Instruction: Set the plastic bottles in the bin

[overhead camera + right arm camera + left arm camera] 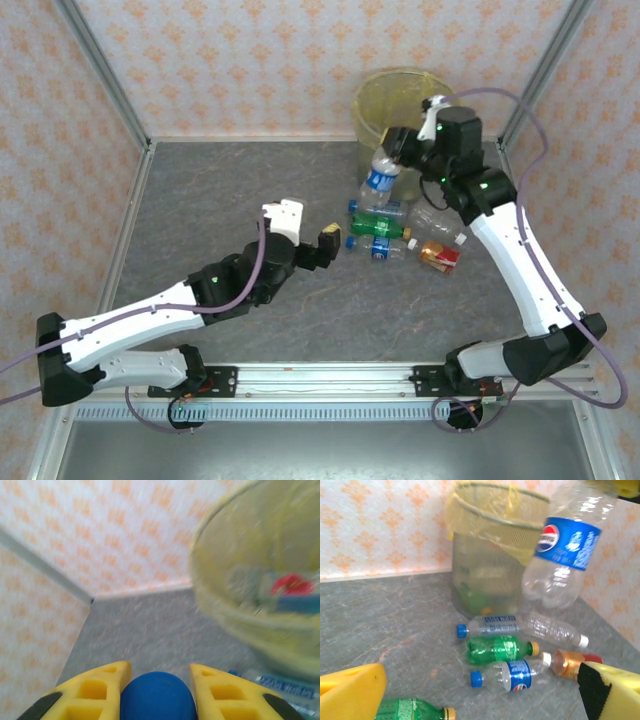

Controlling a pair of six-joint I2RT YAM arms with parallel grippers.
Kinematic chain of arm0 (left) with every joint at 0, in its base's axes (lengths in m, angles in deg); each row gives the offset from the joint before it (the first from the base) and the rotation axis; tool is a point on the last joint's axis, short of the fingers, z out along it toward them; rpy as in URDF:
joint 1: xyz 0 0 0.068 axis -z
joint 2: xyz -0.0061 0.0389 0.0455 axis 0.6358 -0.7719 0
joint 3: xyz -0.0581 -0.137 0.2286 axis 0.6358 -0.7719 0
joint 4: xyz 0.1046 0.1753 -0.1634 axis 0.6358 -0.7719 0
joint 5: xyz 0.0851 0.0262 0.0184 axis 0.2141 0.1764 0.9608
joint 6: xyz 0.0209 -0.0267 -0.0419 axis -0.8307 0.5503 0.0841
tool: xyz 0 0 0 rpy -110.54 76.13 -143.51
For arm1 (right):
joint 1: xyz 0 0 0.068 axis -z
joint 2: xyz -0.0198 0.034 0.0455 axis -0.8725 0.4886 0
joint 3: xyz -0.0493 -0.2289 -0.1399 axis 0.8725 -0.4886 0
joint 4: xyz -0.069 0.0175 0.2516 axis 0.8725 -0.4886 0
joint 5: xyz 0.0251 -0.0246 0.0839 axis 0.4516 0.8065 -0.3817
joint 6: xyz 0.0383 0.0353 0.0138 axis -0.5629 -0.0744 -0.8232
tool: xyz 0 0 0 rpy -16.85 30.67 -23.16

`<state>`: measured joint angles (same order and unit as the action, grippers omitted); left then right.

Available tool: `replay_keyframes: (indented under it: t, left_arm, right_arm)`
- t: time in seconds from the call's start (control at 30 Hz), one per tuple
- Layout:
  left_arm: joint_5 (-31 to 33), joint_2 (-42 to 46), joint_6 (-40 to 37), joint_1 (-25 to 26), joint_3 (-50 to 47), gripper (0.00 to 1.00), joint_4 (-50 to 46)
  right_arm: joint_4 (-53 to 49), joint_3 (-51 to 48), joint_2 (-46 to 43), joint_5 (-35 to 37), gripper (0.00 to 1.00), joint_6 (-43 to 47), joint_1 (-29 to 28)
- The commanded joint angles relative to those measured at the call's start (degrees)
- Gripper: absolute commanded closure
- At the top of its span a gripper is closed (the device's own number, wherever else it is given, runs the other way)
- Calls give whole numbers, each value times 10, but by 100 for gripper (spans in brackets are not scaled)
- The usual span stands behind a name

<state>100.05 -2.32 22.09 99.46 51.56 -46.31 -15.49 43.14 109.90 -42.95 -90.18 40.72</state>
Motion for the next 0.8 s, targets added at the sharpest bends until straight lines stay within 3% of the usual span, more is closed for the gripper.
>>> replay_keyframes:
  t: [0.0, 0.43, 0.6, 0.77]
  left_arm:
    - [49, 29, 32, -5, -13, 1, 19]
    - [72, 106, 97, -10, -68, 1, 10]
    - [82, 124, 108, -10, -74, 1, -3]
    - [98, 142, 119, -10, -83, 1, -14]
  right_arm:
    - [37, 55, 17, 41, 76, -18, 34]
    - [131, 156, 133, 175, 76, -2, 97]
    - [100, 226, 210, 227, 74, 16, 102]
    - [103, 227, 243, 224, 71, 22, 102]
